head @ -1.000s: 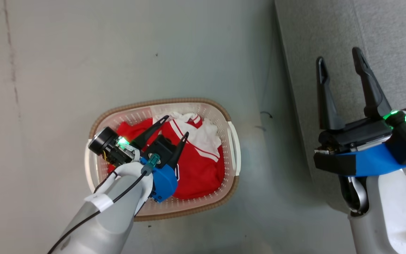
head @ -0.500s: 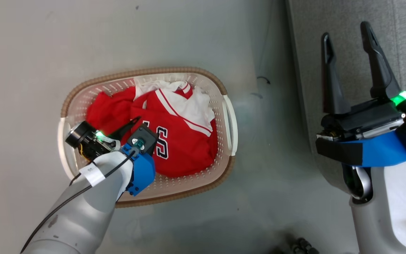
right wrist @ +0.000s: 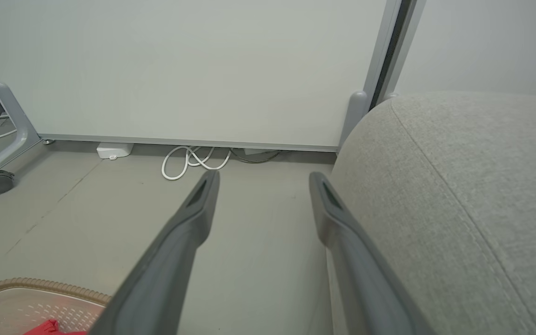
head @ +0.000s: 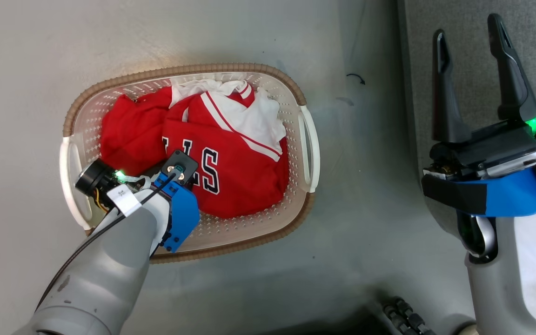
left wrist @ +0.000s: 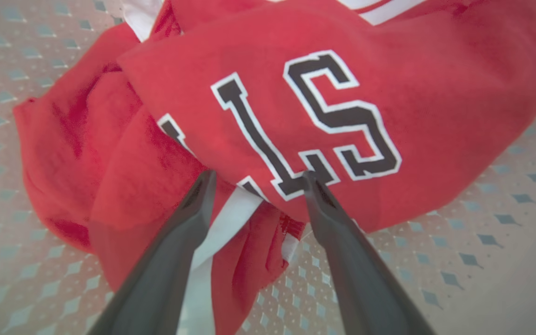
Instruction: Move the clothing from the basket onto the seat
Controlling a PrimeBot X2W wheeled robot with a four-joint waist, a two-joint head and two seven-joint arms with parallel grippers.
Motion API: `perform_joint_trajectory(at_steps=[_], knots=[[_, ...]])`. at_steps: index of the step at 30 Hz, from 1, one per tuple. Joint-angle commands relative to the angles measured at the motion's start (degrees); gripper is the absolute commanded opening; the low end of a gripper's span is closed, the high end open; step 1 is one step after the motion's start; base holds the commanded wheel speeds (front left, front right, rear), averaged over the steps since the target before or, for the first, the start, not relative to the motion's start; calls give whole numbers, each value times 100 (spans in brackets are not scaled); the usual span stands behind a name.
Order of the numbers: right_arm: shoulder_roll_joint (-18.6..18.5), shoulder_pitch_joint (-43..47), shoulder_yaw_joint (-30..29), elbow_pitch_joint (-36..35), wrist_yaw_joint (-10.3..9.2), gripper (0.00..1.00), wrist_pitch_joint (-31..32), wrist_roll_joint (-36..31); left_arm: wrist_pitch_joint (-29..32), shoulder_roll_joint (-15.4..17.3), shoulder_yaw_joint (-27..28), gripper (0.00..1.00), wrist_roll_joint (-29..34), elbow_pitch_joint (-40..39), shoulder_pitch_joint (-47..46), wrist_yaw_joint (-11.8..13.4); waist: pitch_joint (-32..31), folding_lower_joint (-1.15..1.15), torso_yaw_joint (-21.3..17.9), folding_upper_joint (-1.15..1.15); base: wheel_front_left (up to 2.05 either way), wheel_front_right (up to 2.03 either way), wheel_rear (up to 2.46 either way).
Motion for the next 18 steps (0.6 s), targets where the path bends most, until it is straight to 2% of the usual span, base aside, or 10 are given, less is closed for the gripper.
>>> perform_joint_trajectory(at_steps=[1, 7, 18], knots=[[-22, -94, -5, -38, 3, 100, -18, -27, 68, 13, -22, 100, -55, 10, -118, -3, 32, -1, -4, 0, 0, 0, 0], [-22, -104, -28, -88, 3, 100, -18, 15, 565, -45, 31, 100, -493, 23, -189, -4, 207, -1, -35, 0, 0, 0, 0], [-22, -110, -51, -188, 3, 100, -18, 11, 530, -68, -284, 100, -1139, -160, -432, -4, 548, -1, -53, 0, 0, 0, 0]])
